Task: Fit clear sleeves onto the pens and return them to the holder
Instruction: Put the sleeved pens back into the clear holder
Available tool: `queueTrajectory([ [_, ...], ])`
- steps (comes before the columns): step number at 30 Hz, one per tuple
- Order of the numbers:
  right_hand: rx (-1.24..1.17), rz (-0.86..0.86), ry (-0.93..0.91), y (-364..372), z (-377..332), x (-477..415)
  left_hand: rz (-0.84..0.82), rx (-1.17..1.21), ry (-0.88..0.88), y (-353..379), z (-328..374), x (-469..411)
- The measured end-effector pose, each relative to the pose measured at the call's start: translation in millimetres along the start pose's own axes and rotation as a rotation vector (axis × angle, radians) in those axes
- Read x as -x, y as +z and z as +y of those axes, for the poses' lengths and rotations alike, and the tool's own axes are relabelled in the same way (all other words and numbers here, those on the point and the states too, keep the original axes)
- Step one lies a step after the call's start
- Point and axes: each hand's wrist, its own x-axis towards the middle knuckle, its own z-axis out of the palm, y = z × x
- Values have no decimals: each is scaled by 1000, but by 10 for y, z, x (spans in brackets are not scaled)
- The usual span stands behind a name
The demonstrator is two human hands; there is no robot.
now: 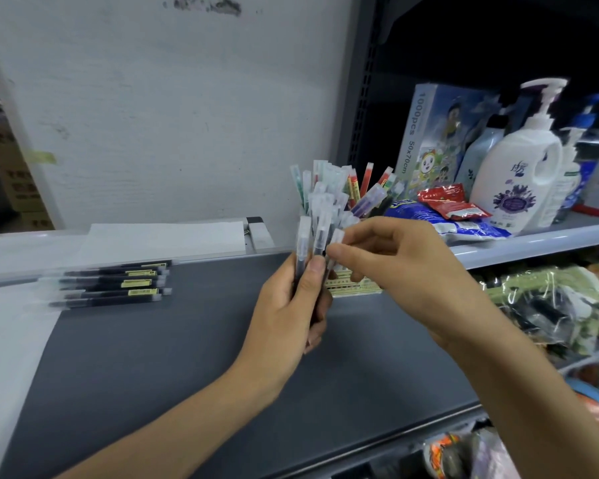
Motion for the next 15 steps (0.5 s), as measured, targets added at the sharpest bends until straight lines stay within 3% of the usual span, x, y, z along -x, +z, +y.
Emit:
queueTrajectory([
  [5,-135,111,-15,-84,-116,26,135,-30,35,6,-4,6],
  [10,-47,338,-250,-204,-202,57,342,-82,51,-83,-42,-83],
  [15,53,418,-352,-193,-145,37,321,-120,92,-94,-67,-92],
])
